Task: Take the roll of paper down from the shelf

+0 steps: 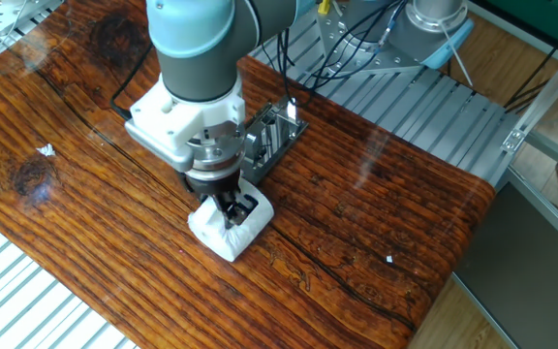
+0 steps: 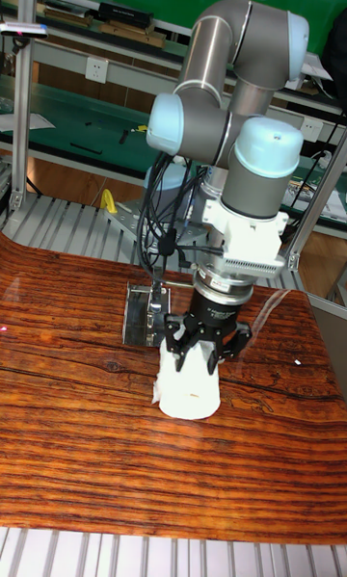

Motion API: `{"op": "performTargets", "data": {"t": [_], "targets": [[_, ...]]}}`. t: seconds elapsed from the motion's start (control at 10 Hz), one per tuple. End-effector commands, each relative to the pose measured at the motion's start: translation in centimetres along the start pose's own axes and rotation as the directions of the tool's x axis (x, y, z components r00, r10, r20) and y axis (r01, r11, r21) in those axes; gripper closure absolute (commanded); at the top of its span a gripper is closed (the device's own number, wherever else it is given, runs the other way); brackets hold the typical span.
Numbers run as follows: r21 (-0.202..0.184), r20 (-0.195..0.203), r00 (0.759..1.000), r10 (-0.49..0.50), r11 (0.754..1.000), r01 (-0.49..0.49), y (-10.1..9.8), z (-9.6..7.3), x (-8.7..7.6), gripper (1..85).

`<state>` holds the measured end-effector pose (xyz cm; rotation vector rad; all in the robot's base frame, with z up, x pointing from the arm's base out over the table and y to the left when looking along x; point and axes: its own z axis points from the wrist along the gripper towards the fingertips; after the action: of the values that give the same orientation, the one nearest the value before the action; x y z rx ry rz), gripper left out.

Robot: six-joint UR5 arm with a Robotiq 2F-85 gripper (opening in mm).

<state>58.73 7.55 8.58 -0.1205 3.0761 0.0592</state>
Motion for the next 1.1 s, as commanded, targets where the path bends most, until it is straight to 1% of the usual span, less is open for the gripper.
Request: {"op": "performTargets", "data": {"t": [0.0, 0.2, 0.4, 0.6, 0.8, 1.0], "targets": [[-0.024, -0.018, 0.999, -0.039, 0.999, 0.038, 0.0, -0.7, 0.5, 29.7], [-0.031, -0.044, 0.998, -0.042, 0.999, 0.041, -0.1, -1.8, 1.3, 27.7], [-0.032, -0.050, 0.998, -0.036, 0.999, 0.035, -0.2, -2.5, 1.7, 27.3], [-0.012, -0.061, 0.998, -0.023, 1.000, 0.022, -0.5, -3.7, 2.3, 28.3], [-0.004, -0.062, 0.998, 0.008, 1.000, -0.008, -0.7, -4.6, 2.7, 33.7], [0.006, -0.062, 0.997, 0.048, 0.999, -0.048, -0.9, -5.7, 3.2, 43.0]]}}
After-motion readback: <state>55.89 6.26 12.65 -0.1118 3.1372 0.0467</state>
